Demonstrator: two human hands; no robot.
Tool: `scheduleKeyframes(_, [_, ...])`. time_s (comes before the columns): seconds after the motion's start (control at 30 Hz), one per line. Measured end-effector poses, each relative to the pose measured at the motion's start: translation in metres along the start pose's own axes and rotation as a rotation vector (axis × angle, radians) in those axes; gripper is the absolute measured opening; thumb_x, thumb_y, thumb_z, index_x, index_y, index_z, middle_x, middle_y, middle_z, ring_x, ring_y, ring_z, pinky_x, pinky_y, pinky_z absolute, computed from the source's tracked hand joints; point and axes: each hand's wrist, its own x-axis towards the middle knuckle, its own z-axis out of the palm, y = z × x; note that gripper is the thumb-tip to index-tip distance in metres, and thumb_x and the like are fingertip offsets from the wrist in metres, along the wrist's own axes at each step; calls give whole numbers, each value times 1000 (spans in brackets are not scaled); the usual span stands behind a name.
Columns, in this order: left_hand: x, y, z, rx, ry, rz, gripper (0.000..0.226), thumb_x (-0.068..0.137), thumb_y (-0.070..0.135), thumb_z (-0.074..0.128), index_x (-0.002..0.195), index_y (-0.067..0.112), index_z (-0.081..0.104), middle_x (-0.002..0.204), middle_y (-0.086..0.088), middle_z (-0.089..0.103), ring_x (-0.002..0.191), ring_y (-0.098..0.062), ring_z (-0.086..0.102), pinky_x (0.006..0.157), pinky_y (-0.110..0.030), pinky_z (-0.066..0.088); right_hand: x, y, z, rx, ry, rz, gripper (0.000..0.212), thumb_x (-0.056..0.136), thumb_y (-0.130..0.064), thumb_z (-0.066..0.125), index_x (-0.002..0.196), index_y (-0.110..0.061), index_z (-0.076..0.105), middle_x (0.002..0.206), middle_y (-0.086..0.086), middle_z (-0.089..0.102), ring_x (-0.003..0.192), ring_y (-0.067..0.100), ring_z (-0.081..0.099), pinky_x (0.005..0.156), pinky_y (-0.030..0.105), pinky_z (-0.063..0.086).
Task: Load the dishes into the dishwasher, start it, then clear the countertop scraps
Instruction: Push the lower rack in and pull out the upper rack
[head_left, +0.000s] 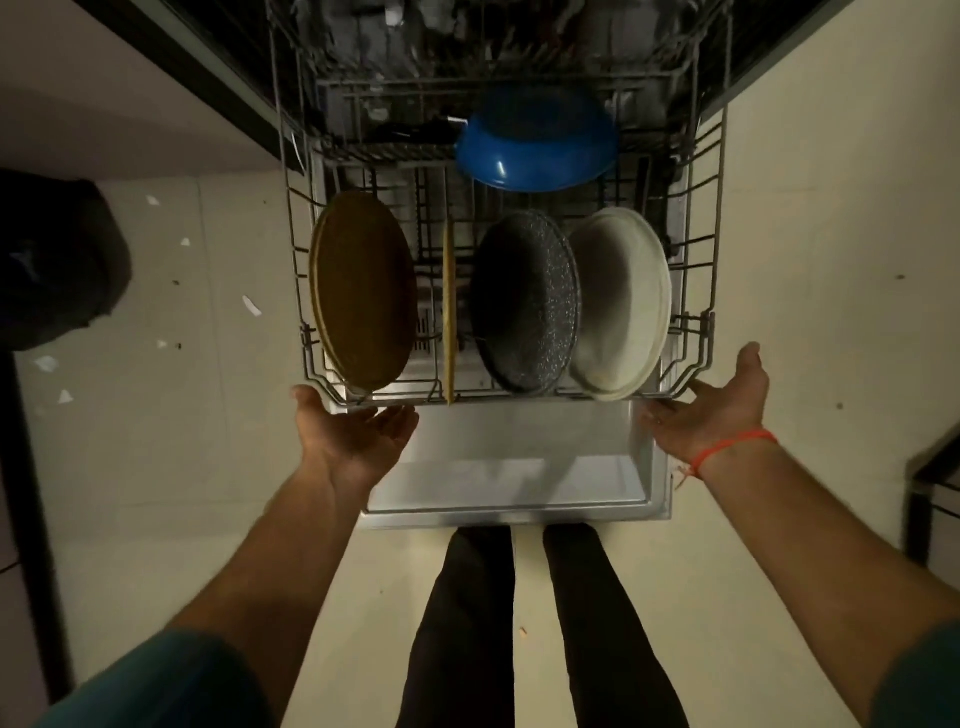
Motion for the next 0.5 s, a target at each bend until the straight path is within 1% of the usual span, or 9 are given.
scheduleKeyframes(0.07, [0, 11, 20, -11, -56, 0, 110, 87, 85, 38, 147, -6, 41, 138, -32, 57, 130, -45, 55, 117, -54, 38, -1, -11, 19, -36, -41, -21, 92, 86, -77, 48, 154, -17, 31, 152, 16, 43, 137, 35, 46, 119, 52, 29])
scheduleKeyframes(0.13, [-2, 20, 39, -23, -106, -7, 105, 87, 86, 39, 139, -5, 50, 129, -31, 64, 122, -44, 62, 113, -51, 44, -2, -22, 38, -67, -63, -44, 93, 87, -77, 47, 156, -17, 29, 155, 15, 40, 140, 35, 43, 119, 52, 30])
scheduleKeyframes(0.23, [-4, 32, 68, -4, -164, -4, 102, 87, 86, 39, 136, -3, 52, 130, -29, 65, 123, -40, 63, 110, -46, 47, -1, -39, 63, -128, -76, -70, 98, 86, -79, 45, 159, -18, 24, 161, 15, 30, 148, 34, 30, 121, 52, 25])
scheduleKeyframes(0.3, [-5, 40, 86, 16, -181, -5, 103, 86, 87, 40, 137, -2, 53, 132, -26, 64, 125, -36, 63, 109, -43, 48, -2, -47, 78, -165, -99, -92, 98, 85, -80, 44, 159, -19, 23, 163, 15, 27, 150, 34, 26, 122, 52, 22])
scheduleKeyframes(0.37, [-5, 49, 105, 69, -152, 12, 105, 87, 86, 41, 135, -7, 49, 134, -30, 61, 126, -39, 61, 109, -43, 49, -3, -56, 93, -204, -138, -119, 95, 87, -79, 42, 159, -19, 24, 161, 13, 32, 147, 33, 33, 120, 51, 25])
scheduleKeyframes(0.4, [-5, 54, 114, 99, -134, 23, 105, 87, 85, 42, 136, -9, 46, 138, -33, 56, 128, -41, 59, 110, -44, 48, -3, -60, 101, -211, -157, -133, 93, 88, -78, 41, 158, -18, 25, 160, 13, 35, 144, 34, 38, 119, 51, 28])
scheduleKeyframes(0.43, [-4, 60, 122, 130, -117, 31, 107, 87, 84, 42, 140, -8, 41, 142, -35, 50, 130, -44, 55, 111, -46, 47, -3, -65, 108, -211, -169, -144, 93, 88, -77, 42, 159, -18, 24, 160, 13, 34, 143, 35, 40, 118, 51, 30])
scheduleKeyframes(0.5, [-2, 71, 137, 213, -106, 52, 112, 87, 86, 40, 154, -3, 28, 151, -35, 40, 134, -47, 48, 114, -47, 43, -3, -73, 120, -233, -187, -161, 94, 89, -77, 43, 159, -18, 23, 163, 14, 28, 146, 37, 35, 120, 53, 27])
